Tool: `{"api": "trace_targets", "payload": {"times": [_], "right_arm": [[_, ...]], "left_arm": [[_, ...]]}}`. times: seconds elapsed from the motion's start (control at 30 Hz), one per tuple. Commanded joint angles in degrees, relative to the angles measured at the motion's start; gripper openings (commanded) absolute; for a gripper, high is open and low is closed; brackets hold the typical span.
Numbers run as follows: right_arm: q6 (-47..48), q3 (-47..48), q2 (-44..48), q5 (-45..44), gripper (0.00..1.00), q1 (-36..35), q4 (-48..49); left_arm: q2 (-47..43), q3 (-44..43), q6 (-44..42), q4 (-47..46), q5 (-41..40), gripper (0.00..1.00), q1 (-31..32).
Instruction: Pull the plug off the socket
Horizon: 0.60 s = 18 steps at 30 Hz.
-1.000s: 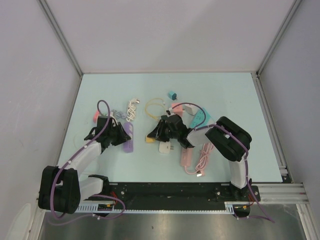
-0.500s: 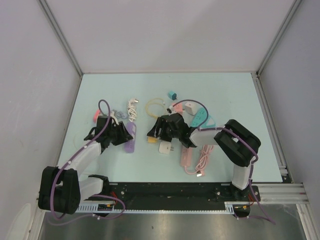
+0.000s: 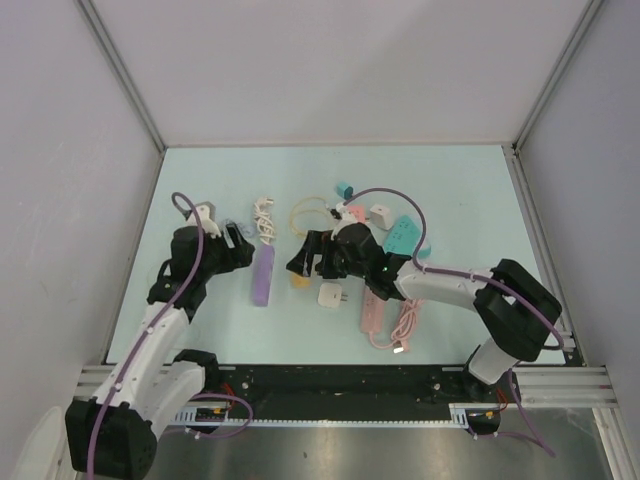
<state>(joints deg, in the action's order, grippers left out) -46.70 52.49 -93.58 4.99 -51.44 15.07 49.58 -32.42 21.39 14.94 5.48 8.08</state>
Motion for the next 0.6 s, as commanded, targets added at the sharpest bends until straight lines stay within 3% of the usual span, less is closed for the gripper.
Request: {"api": "trace_targets", "payload": {"times": [0.0, 0.17, 0.3, 0.43, 0.57], "right_arm": [[3.01, 0.07, 5.6, -3.06, 1.0, -1.55, -1.88], [5.38, 0.07, 9.46, -4.02, 1.0, -2.7, -4.61], [6.79, -0.02, 11.66, -4.47, 1.0, -3.31, -6.98], [7.5, 0.07, 12.98, -4.64, 1.0, -4.01, -8.65], [8.46, -0.11, 13.95, -4.73, 1.0, -4.98, -9.27]], "left_arm": [[-1.69, -5.71, -5.03, -1.31, -12.31, 0.81, -0.52], [6.39, -14.06, -7.85, 0.87, -18.39, 0.83, -4.02], [14.39, -18.64, -8.11, 2.03, -15.77, 0.82, -6.32], [20.37, -19.95, -11.0, -2.63, -12.43, 0.77, -6.67], [28.27, -24.79, -13.56, 1.4, -14.35, 0.75, -6.76]]}}
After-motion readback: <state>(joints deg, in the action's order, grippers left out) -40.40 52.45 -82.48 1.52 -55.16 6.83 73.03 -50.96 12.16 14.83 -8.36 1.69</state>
